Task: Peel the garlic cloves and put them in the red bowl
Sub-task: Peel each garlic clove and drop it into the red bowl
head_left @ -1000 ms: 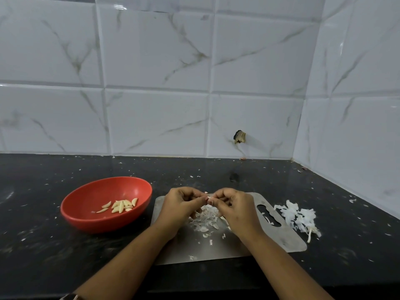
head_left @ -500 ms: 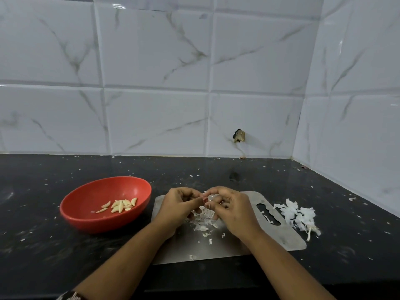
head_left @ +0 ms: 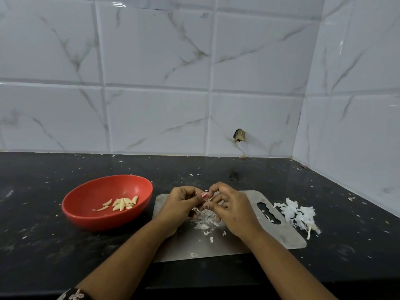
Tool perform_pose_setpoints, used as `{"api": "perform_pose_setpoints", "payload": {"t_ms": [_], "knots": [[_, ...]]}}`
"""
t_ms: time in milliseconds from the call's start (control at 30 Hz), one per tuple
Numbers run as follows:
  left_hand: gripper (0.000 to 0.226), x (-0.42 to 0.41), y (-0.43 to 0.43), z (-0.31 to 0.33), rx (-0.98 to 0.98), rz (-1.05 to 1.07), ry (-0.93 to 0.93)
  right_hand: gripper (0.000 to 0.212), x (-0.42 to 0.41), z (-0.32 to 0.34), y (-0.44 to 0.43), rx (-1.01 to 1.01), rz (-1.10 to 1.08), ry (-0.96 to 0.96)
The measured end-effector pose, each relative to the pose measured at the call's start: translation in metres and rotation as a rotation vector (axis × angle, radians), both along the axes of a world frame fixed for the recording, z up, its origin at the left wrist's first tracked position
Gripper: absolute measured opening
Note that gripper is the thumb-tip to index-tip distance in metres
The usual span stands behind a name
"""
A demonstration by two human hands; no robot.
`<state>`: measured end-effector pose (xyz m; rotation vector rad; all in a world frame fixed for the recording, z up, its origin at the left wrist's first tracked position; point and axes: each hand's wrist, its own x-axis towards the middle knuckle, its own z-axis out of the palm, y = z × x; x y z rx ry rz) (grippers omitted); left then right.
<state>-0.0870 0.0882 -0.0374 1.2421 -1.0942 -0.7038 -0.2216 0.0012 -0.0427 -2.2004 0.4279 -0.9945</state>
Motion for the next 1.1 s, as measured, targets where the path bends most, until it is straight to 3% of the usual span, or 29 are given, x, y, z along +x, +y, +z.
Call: {"api": "perform_pose_setpoints", "payload": {"t_ms": [567, 967, 1100], "knots": [[0.024, 0.0022, -0.0016, -0.0014, 0.049, -0.02, 0.025, 0.014, 0.0032, -0.0046, -0.0041, -0.125, 0.003, 0.008], [0.01, 0.0025, -0.0012, 0.0013, -0.011, 0.102, 0.074, 0.015, 0.0027, -0.002, -0.0049, 0.037, -0.056, -0.119], [0.011, 0.0036, -0.0017, -0.0005, -0.026, 0.135, 0.027, 0.011, 0.0047, -0.0039, -0.0048, -0.028, -0.077, -0.09]]}}
